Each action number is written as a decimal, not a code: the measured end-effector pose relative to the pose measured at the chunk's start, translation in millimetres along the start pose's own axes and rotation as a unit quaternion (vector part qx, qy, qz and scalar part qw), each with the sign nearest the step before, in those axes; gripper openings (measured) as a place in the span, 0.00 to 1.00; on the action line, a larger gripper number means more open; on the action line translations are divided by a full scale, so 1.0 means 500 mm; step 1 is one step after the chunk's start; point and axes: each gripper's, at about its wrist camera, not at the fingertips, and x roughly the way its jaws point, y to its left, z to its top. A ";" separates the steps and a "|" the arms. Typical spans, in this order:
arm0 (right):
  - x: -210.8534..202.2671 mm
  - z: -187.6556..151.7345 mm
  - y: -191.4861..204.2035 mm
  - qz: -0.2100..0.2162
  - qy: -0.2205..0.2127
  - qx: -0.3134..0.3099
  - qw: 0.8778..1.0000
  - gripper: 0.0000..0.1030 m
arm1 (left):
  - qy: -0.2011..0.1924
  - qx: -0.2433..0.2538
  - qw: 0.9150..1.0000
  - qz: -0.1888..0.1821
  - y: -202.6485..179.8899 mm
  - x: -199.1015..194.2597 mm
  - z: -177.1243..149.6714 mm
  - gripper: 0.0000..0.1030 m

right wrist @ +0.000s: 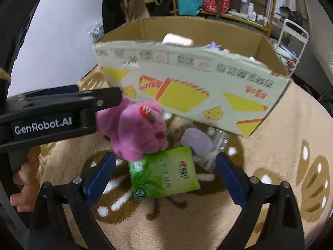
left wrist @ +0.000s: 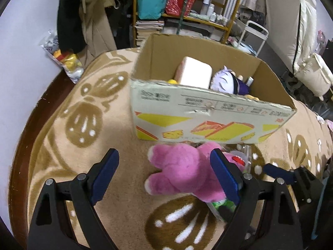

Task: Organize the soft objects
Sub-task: 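Grasp the pink bear with the left tool while the right tool grasps the green tissue pack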

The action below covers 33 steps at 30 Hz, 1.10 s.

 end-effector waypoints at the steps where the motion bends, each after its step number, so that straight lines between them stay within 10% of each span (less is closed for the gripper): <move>1: 0.004 -0.001 0.004 0.000 0.003 -0.004 1.000 0.98 | 0.002 0.003 1.000 -0.004 -0.004 0.003 -0.002 0.86; 23: 0.100 -0.009 0.007 0.043 0.069 0.038 0.996 0.98 | 0.052 -0.034 0.992 -0.111 -0.006 0.053 -0.017 0.86; 33: 0.112 0.005 -0.032 0.039 0.078 0.056 0.995 0.78 | 0.060 -0.032 0.988 -0.140 -0.022 0.056 -0.026 0.62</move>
